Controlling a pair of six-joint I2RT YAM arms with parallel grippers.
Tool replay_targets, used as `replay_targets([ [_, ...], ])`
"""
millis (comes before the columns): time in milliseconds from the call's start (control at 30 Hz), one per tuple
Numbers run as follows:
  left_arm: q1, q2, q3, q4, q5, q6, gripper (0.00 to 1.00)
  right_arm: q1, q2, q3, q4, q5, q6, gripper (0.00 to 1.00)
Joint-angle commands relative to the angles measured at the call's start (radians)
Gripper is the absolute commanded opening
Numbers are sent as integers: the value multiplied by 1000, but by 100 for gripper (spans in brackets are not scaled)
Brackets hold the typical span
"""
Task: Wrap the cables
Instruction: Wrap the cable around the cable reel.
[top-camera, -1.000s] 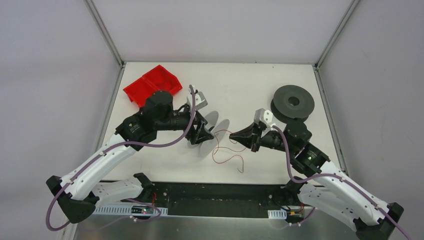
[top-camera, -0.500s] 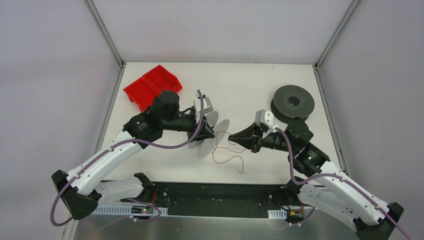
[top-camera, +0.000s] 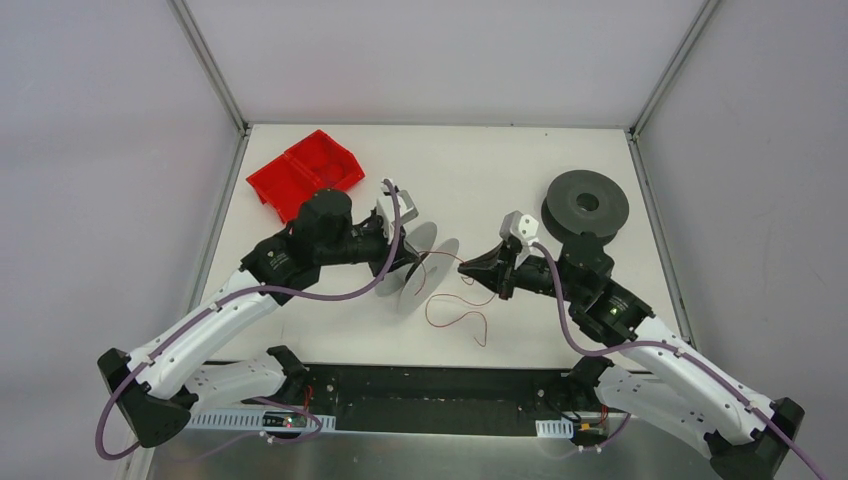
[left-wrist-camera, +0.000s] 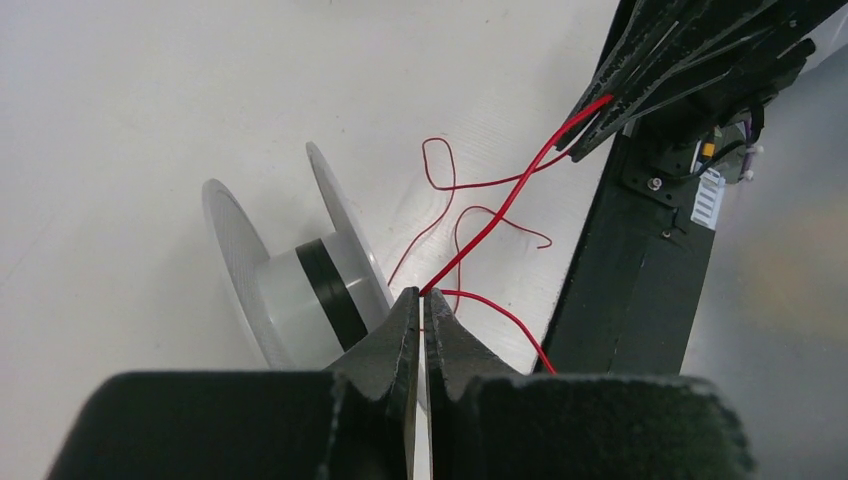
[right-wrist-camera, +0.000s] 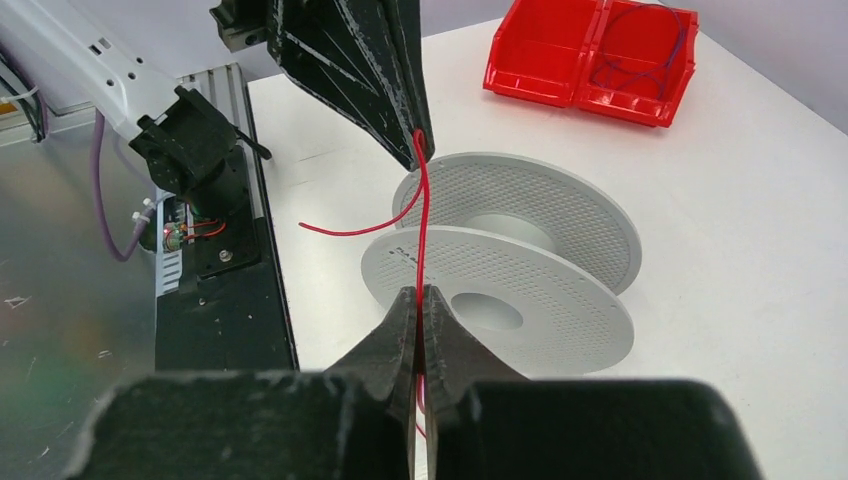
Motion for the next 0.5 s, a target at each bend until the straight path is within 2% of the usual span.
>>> replay_targets([
  [0,8,-31,-20,34,62,37,0,4,-5,60,32,-51,-18,0],
  [33,8,-28,-19,34,98,45,0,3,-2,65,36,-69,-14,0],
  [133,8,-10,-7,35,165,46,27,4,6,71,69,-103,27,0],
  [200,8,1,3,36,180,46,37,4,12,65,103,-118,63,0],
  [333,9,25,21,44,250,55,47,4,23,44,162,-133,116,0],
  [467,8,40,19,72,271,57,50,4,38,35,191,-156,144,0],
])
